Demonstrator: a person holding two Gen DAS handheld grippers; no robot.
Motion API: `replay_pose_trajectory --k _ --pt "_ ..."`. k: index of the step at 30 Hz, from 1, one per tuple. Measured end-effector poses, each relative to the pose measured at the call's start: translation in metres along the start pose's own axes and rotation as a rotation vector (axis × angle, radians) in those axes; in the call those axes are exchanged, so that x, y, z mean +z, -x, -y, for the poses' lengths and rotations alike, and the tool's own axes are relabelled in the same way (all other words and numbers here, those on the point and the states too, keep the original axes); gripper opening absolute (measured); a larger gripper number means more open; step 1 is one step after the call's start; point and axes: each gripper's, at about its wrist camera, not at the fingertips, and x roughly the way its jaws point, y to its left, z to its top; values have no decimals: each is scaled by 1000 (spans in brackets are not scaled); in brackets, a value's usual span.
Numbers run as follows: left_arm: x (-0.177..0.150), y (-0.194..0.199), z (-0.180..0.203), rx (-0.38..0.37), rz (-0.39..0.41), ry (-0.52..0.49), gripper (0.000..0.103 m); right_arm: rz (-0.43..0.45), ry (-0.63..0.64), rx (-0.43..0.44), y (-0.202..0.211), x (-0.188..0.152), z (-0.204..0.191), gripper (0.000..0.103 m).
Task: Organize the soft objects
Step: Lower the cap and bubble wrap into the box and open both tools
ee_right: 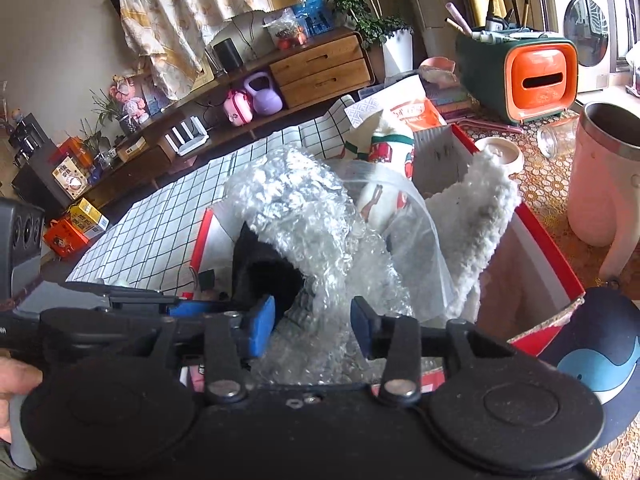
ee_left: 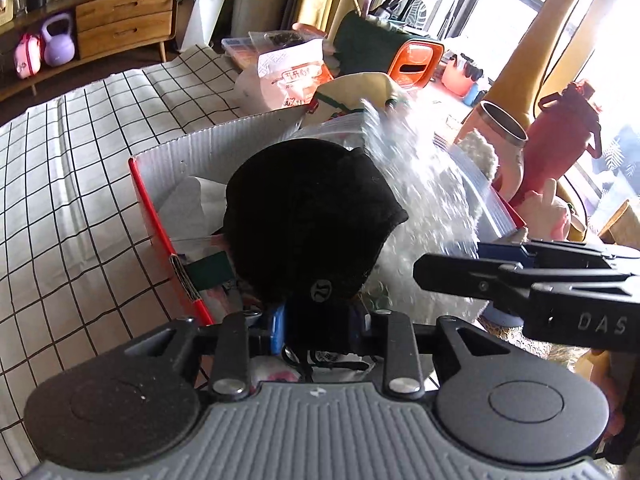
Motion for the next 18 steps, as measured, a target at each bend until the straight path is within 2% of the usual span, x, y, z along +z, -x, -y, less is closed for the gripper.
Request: replay_pose_trajectory --k 6,11,13,14,16,18 --pt "-9 17 2 -9 48 -4 29 27 19 0 16 2 -3 52" --pt "-18 34 7 13 92 -35 30 51 40 3 28 1 -9 57" --pt "-21 41 8 15 110 -32 35 61 55 3 33 0 -13 58" --pt "-22 45 7 14 120 -28 49 67 61 -1 36 -1 -14 60" --pt "-25 53 7 18 156 -28 70 83 72 -12 41 -3 -19 61" --pt "-28 61 8 27 183 -39 72 96 79 -16 45 -5 -21 62"
